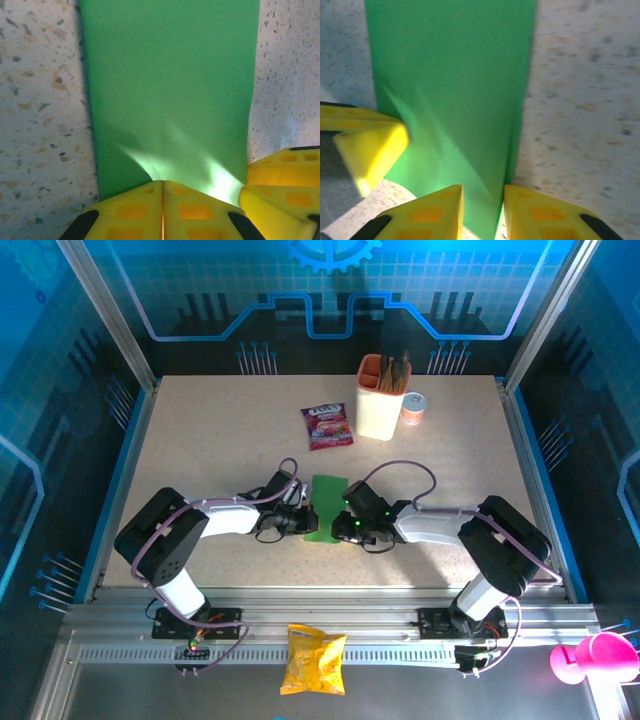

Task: Fold a paper plane with a square sheet of paper (pick it up from the middle)
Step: Fold the triangle a second time at the center of the table.

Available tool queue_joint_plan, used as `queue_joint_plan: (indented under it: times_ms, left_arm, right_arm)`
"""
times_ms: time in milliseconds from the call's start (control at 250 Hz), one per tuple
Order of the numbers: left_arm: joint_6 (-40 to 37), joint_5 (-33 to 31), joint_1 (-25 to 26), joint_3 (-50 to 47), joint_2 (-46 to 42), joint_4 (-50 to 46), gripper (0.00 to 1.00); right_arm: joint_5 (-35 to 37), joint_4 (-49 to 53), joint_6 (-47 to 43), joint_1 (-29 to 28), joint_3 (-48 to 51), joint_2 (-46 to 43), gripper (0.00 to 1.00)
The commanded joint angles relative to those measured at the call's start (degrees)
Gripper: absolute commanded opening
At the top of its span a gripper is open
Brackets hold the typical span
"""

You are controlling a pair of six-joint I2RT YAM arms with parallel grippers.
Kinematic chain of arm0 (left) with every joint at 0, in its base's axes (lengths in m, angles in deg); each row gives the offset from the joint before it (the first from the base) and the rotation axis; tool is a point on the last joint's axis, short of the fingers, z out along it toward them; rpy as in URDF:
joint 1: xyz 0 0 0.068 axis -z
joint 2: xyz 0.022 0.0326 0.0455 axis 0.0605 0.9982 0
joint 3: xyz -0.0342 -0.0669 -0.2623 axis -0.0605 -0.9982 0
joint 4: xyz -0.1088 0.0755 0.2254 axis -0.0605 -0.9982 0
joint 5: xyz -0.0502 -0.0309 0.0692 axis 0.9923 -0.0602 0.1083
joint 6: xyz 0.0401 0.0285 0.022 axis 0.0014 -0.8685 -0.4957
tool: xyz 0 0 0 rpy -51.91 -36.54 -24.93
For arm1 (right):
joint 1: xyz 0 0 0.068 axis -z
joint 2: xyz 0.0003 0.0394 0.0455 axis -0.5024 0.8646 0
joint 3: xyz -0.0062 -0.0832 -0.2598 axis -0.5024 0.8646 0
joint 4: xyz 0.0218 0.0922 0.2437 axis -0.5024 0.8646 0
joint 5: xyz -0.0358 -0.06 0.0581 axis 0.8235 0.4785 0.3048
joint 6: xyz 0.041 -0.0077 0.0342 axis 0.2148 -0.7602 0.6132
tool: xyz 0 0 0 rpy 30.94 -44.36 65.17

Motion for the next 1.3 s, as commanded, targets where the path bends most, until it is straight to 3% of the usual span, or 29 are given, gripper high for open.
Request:
queue_joint_plan:
  times_ms: [0,344,487,727,1294]
  left_arm:
    - [0.7,-0.2,0.5,-2.1,1.3,-2.9,0.09]
    - [0.7,-0.1,0.4,-2.0,1.6,-2.6,0.09]
    - [0.6,-0.1,0.5,-2.0,1.6,-2.6,0.09]
    - [0.5,0.1,0.4,-2.0,1.7,-2.6,0.09]
    - [0.6,-0.3,0.5,-1.9,1.4,-3.1,0.09]
  right_arm:
    - [-1.6,-0.9,-1.3,-1.5,-2.3,0.7,0.28]
    - [-1.3,0.0,-1.7,-1.1,-2.8,0.5,0.33]
    - [-1.9,-1.5,-1.3,0.0,-2.1,0.5,0.47]
    - [-5.5,-9.2,-1.2,3.1,-0.6,1.1,0.48]
    - [-12.5,-14.4,0.0,9.6,-1.9,6.2,0.46]
